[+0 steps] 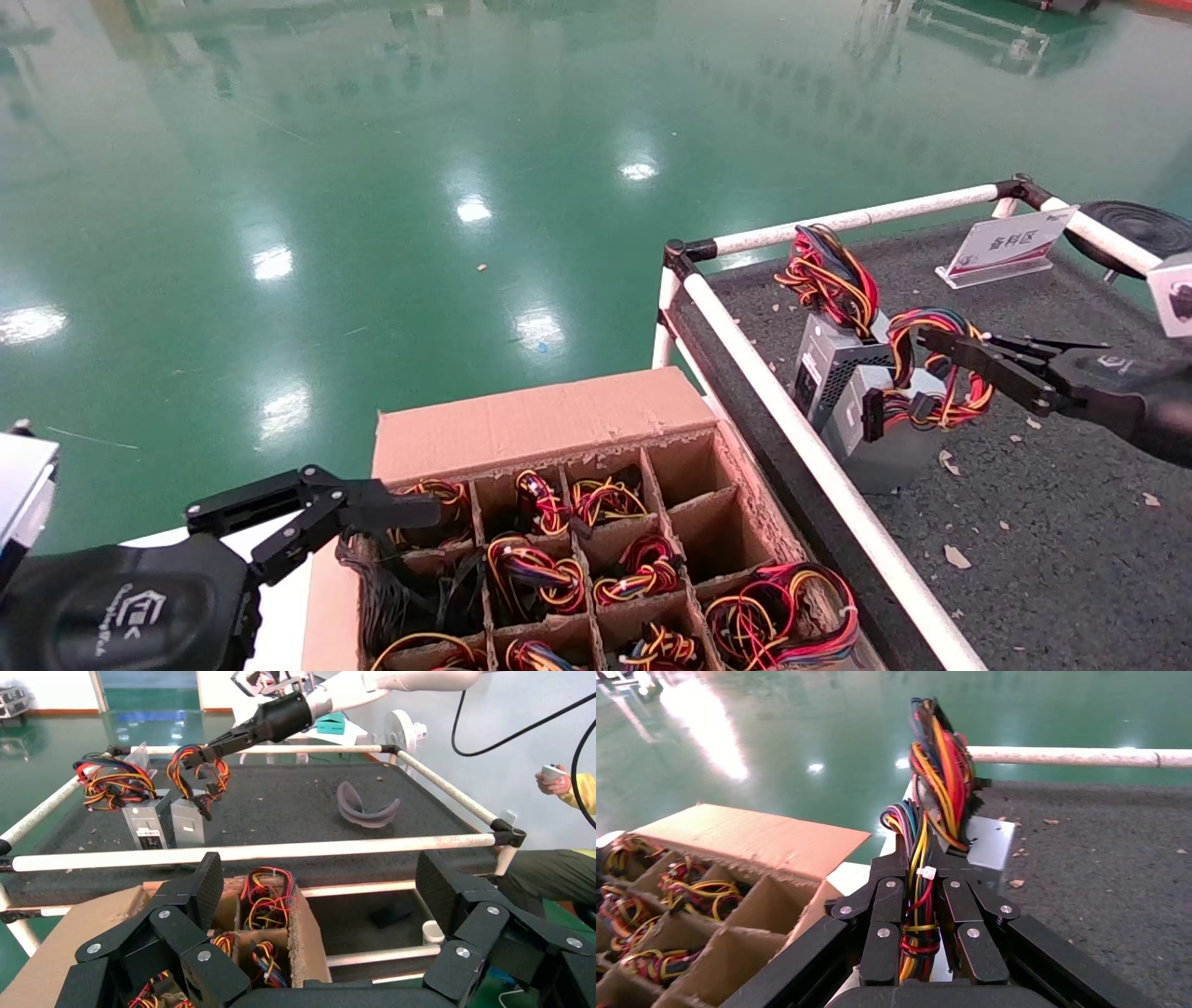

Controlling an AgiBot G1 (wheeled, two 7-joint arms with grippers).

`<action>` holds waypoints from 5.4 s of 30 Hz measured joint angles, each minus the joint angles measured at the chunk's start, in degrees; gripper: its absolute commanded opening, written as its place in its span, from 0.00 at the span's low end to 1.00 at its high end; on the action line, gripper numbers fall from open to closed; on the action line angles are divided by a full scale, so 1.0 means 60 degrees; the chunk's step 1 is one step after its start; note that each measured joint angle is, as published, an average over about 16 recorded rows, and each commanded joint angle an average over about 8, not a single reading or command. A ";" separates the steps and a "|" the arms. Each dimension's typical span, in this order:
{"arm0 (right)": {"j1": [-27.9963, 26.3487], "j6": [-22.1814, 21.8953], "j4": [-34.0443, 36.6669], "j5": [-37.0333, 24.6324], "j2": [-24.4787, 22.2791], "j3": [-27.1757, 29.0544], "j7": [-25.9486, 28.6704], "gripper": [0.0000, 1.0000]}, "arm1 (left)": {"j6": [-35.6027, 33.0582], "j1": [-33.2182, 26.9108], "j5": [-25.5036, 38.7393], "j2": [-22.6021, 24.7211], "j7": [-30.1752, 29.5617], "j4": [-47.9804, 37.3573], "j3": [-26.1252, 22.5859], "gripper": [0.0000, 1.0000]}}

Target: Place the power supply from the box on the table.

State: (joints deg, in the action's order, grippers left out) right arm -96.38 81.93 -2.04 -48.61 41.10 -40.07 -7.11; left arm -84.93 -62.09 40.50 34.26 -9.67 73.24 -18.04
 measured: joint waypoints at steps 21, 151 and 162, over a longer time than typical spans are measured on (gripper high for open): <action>-0.0079 -0.0502 0.0208 -0.0117 0.0262 -0.0071 -0.0018 1.00 | 0.0004 0.0002 -0.0004 -0.0001 0.0002 -0.0003 -0.0001 1.00; 0.5813 0.0625 -1.1931 0.1130 -0.1016 0.4015 0.2979 1.00 | 0.0012 -0.0005 -0.0019 -0.0009 0.0018 -0.0021 -0.0025 1.00; 0.5806 0.0623 -1.1921 0.1125 -0.1013 0.4008 0.2975 1.00 | 0.0012 -0.0005 -0.0018 -0.0009 0.0018 -0.0021 -0.0025 1.00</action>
State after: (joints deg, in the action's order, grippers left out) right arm -61.55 85.67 -73.56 -41.86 35.02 -16.02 10.74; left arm -84.85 -62.13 40.39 34.21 -9.56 73.12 -18.19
